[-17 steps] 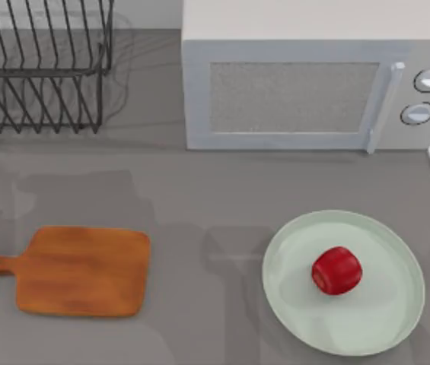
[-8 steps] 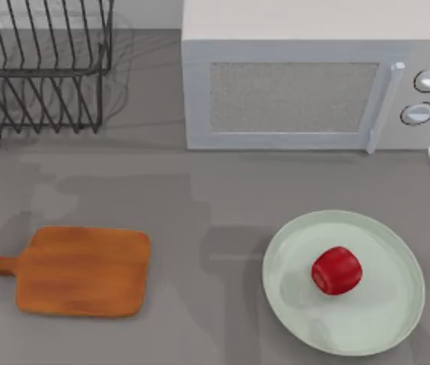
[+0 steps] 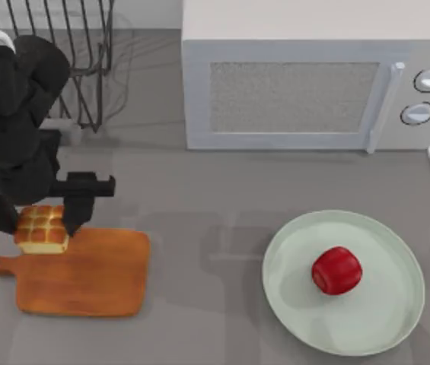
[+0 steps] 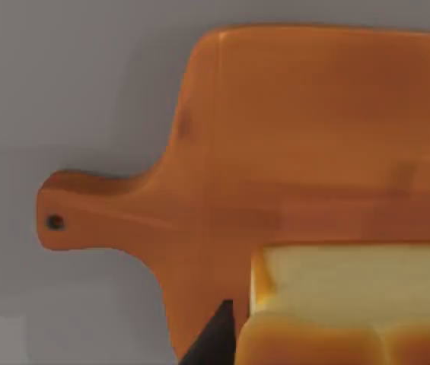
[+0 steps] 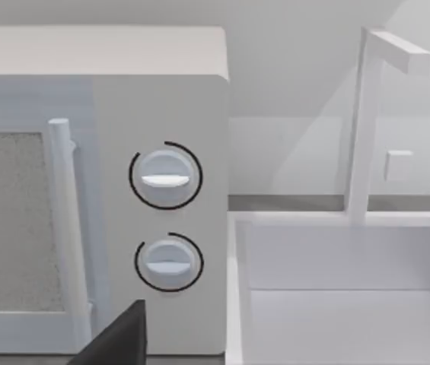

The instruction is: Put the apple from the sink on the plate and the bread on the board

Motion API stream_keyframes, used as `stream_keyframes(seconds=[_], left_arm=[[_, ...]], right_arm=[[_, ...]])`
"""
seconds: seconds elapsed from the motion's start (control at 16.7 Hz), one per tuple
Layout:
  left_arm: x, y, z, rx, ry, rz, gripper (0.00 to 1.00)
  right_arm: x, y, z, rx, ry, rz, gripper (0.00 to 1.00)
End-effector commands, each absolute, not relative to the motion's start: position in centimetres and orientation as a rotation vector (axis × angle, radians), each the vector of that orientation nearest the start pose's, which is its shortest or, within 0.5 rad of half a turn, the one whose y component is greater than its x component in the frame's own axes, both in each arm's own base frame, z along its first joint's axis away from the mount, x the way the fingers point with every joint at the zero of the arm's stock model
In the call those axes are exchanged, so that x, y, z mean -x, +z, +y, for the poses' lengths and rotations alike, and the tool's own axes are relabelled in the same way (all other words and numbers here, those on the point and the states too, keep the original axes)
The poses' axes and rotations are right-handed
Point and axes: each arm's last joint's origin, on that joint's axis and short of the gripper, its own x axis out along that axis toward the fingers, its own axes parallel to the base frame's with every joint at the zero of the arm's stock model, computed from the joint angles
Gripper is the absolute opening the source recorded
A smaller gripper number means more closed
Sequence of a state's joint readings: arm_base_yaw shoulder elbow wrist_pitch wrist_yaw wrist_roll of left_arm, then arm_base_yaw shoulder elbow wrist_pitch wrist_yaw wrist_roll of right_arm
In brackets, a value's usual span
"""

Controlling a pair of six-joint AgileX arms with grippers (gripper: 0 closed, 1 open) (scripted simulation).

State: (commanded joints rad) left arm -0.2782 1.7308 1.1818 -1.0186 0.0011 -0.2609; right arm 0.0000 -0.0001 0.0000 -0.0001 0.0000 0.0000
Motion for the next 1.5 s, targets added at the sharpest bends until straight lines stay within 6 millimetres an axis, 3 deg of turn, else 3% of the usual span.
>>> stream_keyframes(seconds=[0.12, 0.54, 1.5], left_arm=[[-28.9, 18.4, -9.3, -0.009, -0.014, 1.557, 0.00], [-28.9, 18.0, -9.3, -0.007, -0.009, 1.564, 0.00], [-28.8, 14.1, -9.4, -0.007, -0.015, 1.549, 0.00]], right_arm=[[-10.6, 16.0, -0.1, 0.000, 0.000, 0.000, 1.00], [-10.6, 16.0, -0.1, 0.000, 0.000, 0.000, 1.00], [-10.6, 16.0, -0.1, 0.000, 0.000, 0.000, 1.00]])
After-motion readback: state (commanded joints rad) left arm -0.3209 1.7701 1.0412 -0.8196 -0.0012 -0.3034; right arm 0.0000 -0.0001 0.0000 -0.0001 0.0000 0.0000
